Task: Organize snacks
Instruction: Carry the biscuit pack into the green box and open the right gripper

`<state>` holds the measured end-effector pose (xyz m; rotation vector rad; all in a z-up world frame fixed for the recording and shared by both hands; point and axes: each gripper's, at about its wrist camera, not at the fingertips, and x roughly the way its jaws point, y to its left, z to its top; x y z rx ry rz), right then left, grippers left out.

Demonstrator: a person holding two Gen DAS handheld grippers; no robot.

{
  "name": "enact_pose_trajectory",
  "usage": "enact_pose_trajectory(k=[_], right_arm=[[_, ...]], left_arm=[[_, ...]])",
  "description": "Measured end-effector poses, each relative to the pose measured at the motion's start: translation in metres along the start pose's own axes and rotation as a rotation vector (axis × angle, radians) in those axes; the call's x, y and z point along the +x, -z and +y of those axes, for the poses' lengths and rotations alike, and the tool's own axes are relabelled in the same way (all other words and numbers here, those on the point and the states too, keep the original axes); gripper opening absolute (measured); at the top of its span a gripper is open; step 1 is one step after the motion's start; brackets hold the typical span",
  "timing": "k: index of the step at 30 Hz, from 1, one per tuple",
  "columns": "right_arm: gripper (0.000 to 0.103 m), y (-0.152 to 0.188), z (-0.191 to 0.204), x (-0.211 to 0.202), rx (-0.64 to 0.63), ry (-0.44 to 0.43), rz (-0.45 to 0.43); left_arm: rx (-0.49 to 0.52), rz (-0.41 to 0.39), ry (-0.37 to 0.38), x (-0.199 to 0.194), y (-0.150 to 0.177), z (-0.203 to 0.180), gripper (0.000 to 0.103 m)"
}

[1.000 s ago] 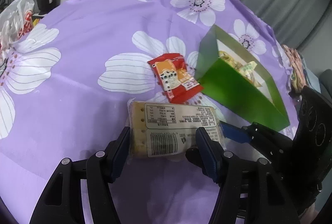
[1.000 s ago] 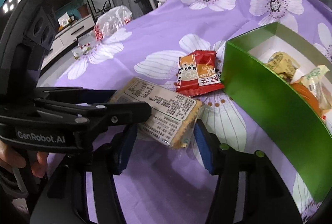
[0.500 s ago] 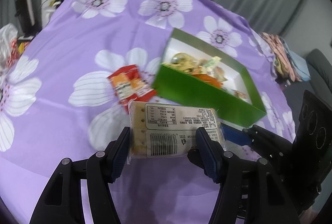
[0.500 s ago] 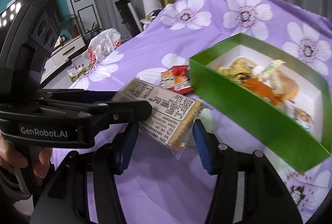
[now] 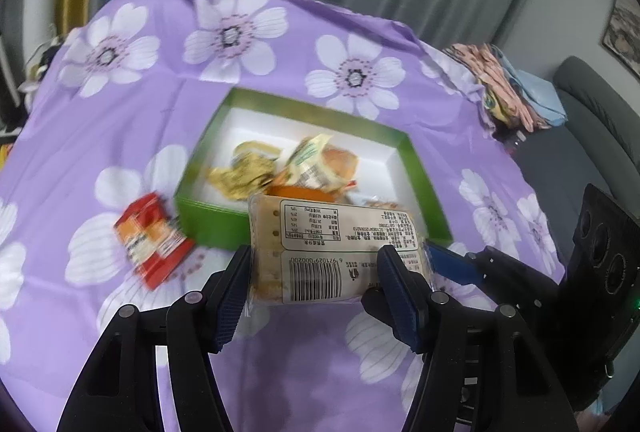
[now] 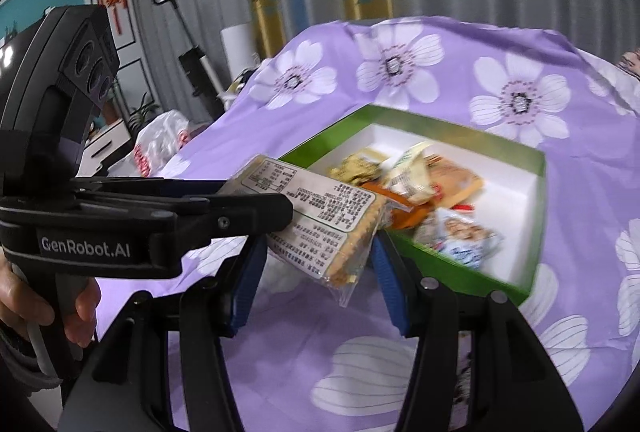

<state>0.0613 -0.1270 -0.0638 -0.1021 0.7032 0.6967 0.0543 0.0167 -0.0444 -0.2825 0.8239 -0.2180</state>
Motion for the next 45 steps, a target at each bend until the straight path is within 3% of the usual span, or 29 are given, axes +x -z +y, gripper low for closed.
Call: enact_pose_trajectory(k=[21, 45], right_arm=[[0.055, -0.027, -0.070, 0.032, 0.072, 0.076, -0.019], [0.058, -0.025, -0.084, 0.067, 0.117, 0.107, 0.090]], left_arm=[[0.052, 0.040, 0.029, 0.073, -0.056, -0.018, 0.063], [0.031, 0.150, 0.004, 0.122, -0.060, -0.005, 0.063]])
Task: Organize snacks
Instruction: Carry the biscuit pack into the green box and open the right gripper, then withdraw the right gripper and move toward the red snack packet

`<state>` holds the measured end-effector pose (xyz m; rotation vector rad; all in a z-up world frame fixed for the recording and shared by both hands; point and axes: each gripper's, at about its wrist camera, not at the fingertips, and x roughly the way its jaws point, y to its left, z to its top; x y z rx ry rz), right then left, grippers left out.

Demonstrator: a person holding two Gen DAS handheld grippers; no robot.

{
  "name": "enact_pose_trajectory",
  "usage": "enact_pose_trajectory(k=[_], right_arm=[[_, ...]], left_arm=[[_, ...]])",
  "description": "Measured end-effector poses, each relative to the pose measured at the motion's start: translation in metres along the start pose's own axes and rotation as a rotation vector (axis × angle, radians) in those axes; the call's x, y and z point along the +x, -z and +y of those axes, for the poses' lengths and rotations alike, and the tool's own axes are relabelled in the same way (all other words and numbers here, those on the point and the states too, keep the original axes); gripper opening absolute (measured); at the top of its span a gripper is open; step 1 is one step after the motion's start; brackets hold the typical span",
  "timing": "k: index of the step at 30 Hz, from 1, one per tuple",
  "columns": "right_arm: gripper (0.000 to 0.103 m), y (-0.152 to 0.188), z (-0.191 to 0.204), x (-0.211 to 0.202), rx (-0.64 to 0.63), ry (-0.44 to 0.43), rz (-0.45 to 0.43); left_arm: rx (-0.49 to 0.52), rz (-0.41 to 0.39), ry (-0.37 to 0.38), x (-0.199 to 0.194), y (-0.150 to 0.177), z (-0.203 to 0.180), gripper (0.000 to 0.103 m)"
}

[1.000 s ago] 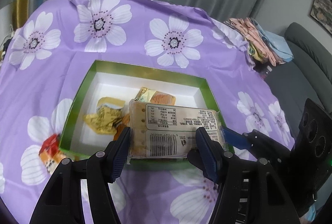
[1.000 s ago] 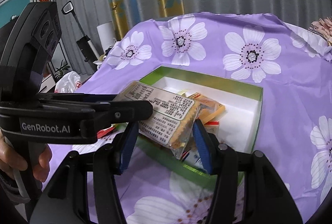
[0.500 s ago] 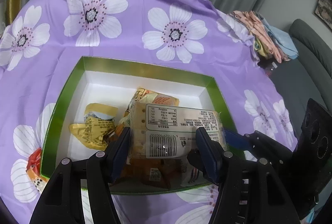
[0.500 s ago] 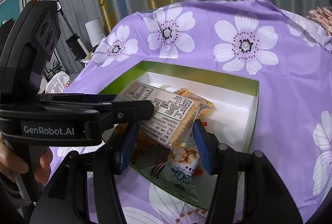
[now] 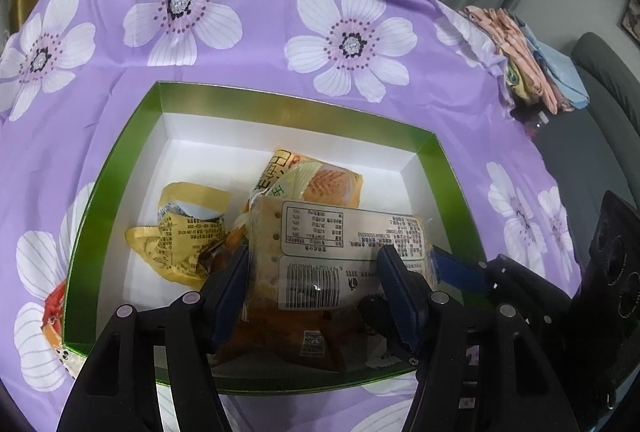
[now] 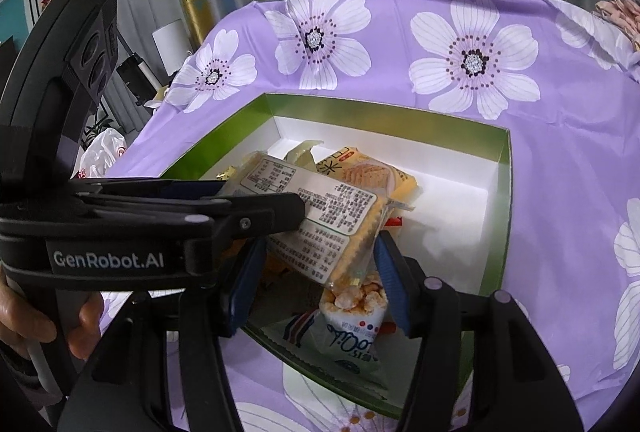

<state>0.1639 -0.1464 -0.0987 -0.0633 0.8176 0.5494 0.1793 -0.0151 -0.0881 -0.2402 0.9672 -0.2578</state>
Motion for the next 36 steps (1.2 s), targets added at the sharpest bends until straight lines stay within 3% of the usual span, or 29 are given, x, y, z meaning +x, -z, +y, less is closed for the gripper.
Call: enact_pose_trajectory(k=[8, 13, 16, 21, 23, 26, 36], right_arm=[[0.068, -0.001, 0.000, -0.004, 0.002, 0.008, -0.011], [0.075, -0.001, 0.004, -0.017, -0.020, 0.035, -0.037], [0.079, 0.001, 0.006, -0.028, -0.025, 0.049, -0.057], [0.087, 0.006, 0.008, -0.051, -0.005, 0.047, -0.090], [0.090, 0.008, 0.010, -0.061, -0.001, 0.046, -0.097], [0.097, 0.011, 0.015, -0.072, 0.000, 0.070, -0.112], [0.103, 0.023, 0.029, -0.106, 0.032, 0.094, -0.109]], left_arm=[[-0.001, 0.006, -0.021, 0.001, -0.002, -0.002, 0.064], [0.000, -0.028, -0.030, -0.014, -0.002, -0.004, 0.074], [0.014, -0.057, -0.052, -0.026, -0.002, -0.007, 0.086], [0.027, -0.102, -0.076, -0.050, 0.003, -0.011, 0.088], [0.032, -0.115, -0.079, -0.058, 0.006, -0.013, 0.099], [0.038, -0.138, -0.084, -0.071, 0.012, -0.017, 0.100], [0.026, -0.196, -0.103, -0.118, 0.037, -0.020, 0.102]])
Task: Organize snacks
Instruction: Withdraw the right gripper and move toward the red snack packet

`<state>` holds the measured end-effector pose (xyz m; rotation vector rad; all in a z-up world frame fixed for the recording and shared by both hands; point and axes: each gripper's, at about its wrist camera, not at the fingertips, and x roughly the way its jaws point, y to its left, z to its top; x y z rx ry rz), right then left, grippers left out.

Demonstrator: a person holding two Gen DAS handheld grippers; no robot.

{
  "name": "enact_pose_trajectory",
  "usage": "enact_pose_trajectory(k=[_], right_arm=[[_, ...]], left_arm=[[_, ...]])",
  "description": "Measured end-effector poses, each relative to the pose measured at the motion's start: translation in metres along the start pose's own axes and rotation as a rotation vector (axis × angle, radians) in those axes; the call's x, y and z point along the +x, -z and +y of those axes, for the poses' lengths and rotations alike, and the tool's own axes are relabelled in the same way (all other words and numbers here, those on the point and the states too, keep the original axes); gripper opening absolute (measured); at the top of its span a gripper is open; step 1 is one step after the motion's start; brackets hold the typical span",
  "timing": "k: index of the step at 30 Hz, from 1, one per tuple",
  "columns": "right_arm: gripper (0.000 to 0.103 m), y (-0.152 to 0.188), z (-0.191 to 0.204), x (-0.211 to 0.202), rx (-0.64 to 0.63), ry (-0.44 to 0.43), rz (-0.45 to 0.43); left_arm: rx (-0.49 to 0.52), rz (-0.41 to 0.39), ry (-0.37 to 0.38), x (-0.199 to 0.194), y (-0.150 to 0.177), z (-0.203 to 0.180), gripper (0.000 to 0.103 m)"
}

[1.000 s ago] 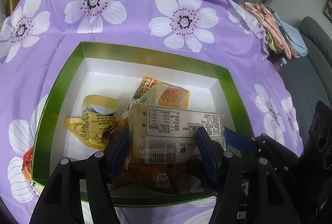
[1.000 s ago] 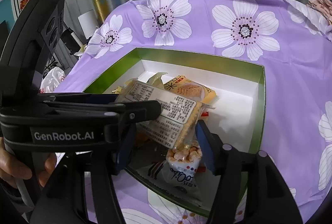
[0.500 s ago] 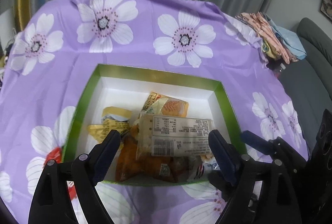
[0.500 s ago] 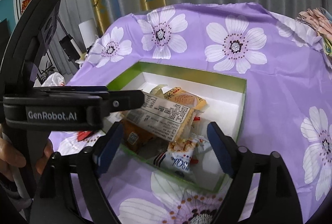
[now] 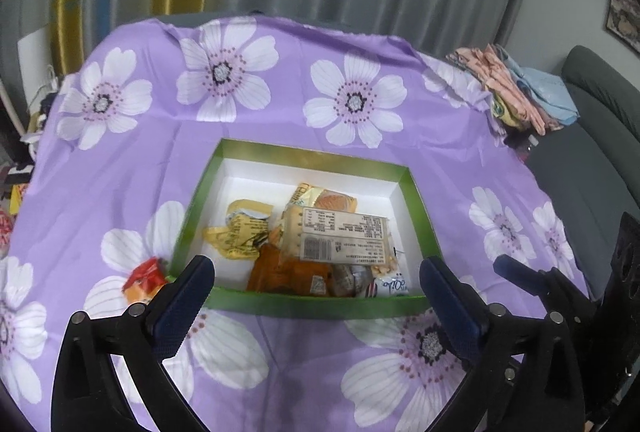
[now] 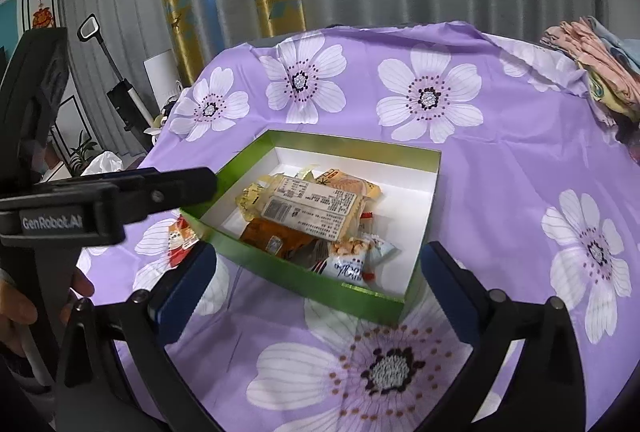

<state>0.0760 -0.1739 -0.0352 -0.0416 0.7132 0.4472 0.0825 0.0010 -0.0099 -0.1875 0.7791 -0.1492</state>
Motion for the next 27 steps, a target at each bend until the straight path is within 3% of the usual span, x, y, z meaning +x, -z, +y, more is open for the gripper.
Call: enact_pose_trajectory(k=[8, 19, 27], right_arm=[[0.103, 0.009, 0.023, -0.020, -0.017, -0.045, -0.002], [0.103, 0.016, 0.050, -0.040, -0.055, -0.043, -0.010], [0.103, 0.028, 0.062, -0.031, -0.063, -0.061, 0.026]], left_arm=[[-0.007, -0.025, -0.011, -0.031, 0.011, 0.006, 0.102], [-0.012, -0.043, -0.001, -0.061, 0.025, 0.012, 0.102], [-0.018, -0.034, 0.004, -0.065, 0.037, 0.024, 0.102]])
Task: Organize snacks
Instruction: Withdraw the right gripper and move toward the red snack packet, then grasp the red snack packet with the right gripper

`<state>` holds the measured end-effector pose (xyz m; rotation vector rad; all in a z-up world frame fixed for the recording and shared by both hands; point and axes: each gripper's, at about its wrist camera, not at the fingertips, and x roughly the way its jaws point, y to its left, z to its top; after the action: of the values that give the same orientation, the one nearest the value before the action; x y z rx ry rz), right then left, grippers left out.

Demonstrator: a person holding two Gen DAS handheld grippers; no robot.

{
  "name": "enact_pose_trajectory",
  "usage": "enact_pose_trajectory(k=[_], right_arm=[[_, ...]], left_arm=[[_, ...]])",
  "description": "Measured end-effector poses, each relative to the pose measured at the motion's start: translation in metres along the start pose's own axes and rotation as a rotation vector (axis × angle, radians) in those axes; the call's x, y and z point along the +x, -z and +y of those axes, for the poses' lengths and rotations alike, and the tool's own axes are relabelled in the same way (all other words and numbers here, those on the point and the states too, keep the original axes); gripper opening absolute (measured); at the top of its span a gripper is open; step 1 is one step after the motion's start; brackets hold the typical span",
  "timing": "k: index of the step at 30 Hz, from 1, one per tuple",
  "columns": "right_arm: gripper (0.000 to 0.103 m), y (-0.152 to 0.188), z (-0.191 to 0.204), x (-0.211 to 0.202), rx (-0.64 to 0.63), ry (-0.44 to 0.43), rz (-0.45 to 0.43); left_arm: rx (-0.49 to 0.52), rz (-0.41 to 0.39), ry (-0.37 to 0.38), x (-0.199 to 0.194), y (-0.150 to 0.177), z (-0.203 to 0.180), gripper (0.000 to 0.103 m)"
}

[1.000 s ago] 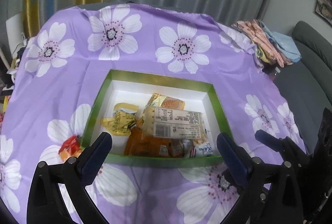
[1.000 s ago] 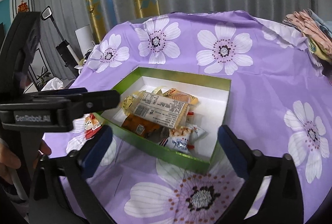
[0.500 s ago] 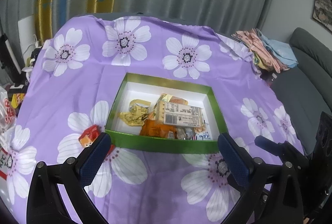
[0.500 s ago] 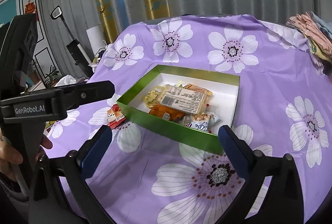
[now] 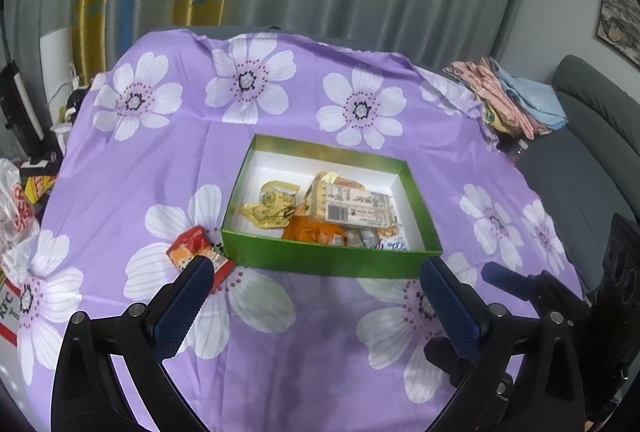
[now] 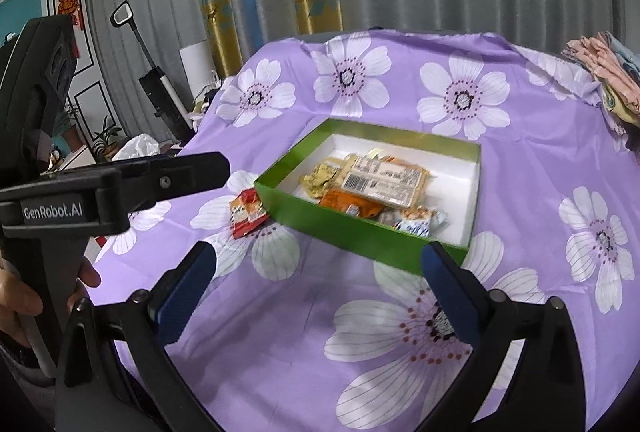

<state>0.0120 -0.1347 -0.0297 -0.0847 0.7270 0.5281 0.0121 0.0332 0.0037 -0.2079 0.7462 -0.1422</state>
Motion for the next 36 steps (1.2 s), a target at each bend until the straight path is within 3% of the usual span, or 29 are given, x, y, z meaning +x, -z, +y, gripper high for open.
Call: enact_pose_trajectory(k=[11, 19, 25, 31, 33, 36], right_arm=[[0.103, 0.022, 0.021, 0.038, -0.034, -0.061, 0.113], [0.103, 0.032, 0.029, 0.065, -0.035, -0.099, 0.164], [0.103, 0.034, 0.028, 0.086, -0.016, -0.122, 0.185], [0.103, 0.034, 0.032, 0.104, -0.014, -0.156, 0.202], [0.103, 0.037, 0.032, 0.108, -0.019, -0.160, 0.210], [0.103, 0.039, 0.028, 0.114, -0.011, -0.156, 0.224]], left_arm=[[-0.118, 0.091, -0.053, 0.023, 0.027, 0.068, 0.102], [-0.175, 0.071, -0.052, 0.040, 0.040, 0.116, 0.102], [-0.216, 0.070, -0.039, 0.062, 0.025, 0.145, 0.102], [-0.171, 0.126, -0.008, 0.103, 0.005, 0.157, 0.102], [-0.149, 0.153, -0.003, 0.115, 0.003, 0.160, 0.099], [-0.130, 0.190, 0.028, 0.131, 0.004, 0.166, 0.085]])
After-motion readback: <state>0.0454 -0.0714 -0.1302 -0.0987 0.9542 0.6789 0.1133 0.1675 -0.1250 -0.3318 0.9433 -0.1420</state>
